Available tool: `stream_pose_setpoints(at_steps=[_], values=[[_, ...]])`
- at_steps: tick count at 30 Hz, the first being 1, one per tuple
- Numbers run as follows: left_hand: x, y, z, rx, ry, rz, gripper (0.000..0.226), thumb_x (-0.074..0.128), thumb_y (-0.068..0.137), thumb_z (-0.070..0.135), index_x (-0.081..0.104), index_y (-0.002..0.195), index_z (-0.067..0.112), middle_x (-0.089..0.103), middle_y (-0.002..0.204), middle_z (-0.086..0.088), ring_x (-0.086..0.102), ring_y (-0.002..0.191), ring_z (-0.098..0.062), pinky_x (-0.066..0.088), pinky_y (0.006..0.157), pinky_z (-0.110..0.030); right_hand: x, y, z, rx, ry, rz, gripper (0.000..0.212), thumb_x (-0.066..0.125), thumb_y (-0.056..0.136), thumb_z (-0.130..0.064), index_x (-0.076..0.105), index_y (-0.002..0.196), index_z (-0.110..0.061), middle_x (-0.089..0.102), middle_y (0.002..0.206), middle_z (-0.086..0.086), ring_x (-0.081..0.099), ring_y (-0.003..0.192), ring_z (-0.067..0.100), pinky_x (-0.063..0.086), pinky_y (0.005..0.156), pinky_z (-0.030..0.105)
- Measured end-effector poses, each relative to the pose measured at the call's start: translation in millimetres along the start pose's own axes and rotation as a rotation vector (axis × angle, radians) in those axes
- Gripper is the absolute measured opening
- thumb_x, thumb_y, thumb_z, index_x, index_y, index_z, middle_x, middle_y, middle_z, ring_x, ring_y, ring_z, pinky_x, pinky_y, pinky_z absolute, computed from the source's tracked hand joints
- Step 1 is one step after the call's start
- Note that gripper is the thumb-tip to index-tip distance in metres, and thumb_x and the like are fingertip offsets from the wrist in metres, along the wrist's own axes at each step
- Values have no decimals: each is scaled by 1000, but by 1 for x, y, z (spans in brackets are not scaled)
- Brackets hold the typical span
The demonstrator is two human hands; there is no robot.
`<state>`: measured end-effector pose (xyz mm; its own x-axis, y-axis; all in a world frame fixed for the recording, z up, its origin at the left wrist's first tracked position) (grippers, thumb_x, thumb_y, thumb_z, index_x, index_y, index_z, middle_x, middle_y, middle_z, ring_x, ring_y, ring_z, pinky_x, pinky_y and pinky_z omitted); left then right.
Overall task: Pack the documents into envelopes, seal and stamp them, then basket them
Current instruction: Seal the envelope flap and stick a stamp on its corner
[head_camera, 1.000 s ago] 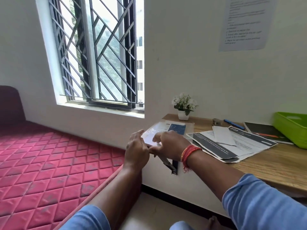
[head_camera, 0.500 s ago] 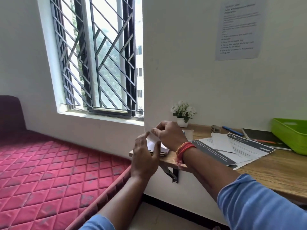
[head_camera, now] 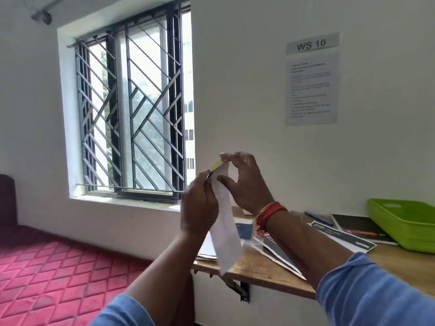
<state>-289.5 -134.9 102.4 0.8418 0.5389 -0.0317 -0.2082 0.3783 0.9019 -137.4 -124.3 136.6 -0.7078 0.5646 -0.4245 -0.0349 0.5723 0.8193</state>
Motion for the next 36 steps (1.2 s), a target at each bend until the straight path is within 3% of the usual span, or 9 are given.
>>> stream_pose_setpoints(at_steps=[2, 5, 9, 15, 21, 24, 30, 34, 36], values=[[8, 21, 12, 72, -4, -75, 18, 53, 99, 9, 68, 102, 19, 64, 79, 9, 60, 71, -15, 36, 64, -21, -17, 9, -9, -76, -76, 60, 32, 68, 87, -32, 63, 119, -30, 51, 131, 2, 48, 126, 22, 39, 106, 34], [27, 46, 22, 98, -33, -215, 13, 56, 100, 23, 69, 103, 21, 71, 84, 5, 65, 77, -19, 45, 66, -29, -42, 20, -12, -52, -70, 121, 6, 66, 88, -28, 63, 93, -26, 66, 95, -4, 61, 93, 20, 50, 84, 36], [54, 58, 23, 44, 47, -239, 26, 61, 95, 40, 65, 113, 22, 76, 98, -4, 69, 89, -29, 52, 79, -36, -61, 24, 19, 158, 1, 140, 5, 69, 85, -26, 66, 87, -23, 68, 76, -8, 61, 70, 12, 45, 60, 19], [121, 26, 30, 94, 248, -275, 49, 58, 93, 36, 46, 141, 34, 58, 137, 0, 50, 129, -28, 28, 113, -45, -60, 5, 104, 474, 215, 95, 15, 75, 84, -19, 70, 98, -18, 74, 94, 8, 69, 80, 24, 57, 71, 35], [209, -46, 6, 178, 229, -593, 60, 42, 98, 55, 29, 154, 40, 30, 163, 5, 15, 154, -18, 3, 124, -47, -50, -48, 198, 819, 503, -48, 35, 73, 85, -4, 65, 118, -11, 72, 101, 16, 69, 78, 24, 60, 66, 36], [253, -82, -14, 168, 210, -812, 77, 41, 90, 75, 16, 156, 45, 22, 166, 5, 13, 154, -16, 4, 124, -49, -54, -70, 241, 918, 545, -76, 22, 67, 89, 6, 67, 107, -7, 72, 104, 20, 70, 87, 30, 61, 80, 46], [318, -125, -31, 97, 169, -1130, 101, 59, 78, 80, 15, 159, 38, 31, 163, 4, 23, 151, -22, 16, 122, -51, -55, -101, 310, 1066, 494, -205, 23, 73, 87, -7, 71, 109, 0, 74, 102, 18, 72, 86, 29, 61, 70, 38], [359, -139, -46, 160, 192, -1250, 108, 52, 61, 97, 21, 152, 49, 36, 160, 8, 34, 146, -22, 25, 118, -54, -71, -97, 371, 1065, 237, -195, 64, 87, 47, -33, 71, 101, -2, 74, 105, 20, 72, 96, 38, 58, 86, 56], [374, -146, -53, 159, 179, -1297, 114, 51, 54, 102, 19, 152, 52, 30, 163, 10, 32, 147, -21, 26, 119, -53, -65, -97, 419, 1034, 162, -263, 76, 83, 35, -43, 73, 101, -6, 74, 105, 18, 71, 98, 37, 58, 88, 54]])
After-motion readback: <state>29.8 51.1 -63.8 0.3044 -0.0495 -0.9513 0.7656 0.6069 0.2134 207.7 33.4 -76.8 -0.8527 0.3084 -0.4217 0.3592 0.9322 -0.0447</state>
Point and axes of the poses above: each hand's wrist, its own y-axis towards the middle knuckle, its own x-axis out of the palm, z = x × y, the point moved 9 cm from there along y, towards the middle knuckle
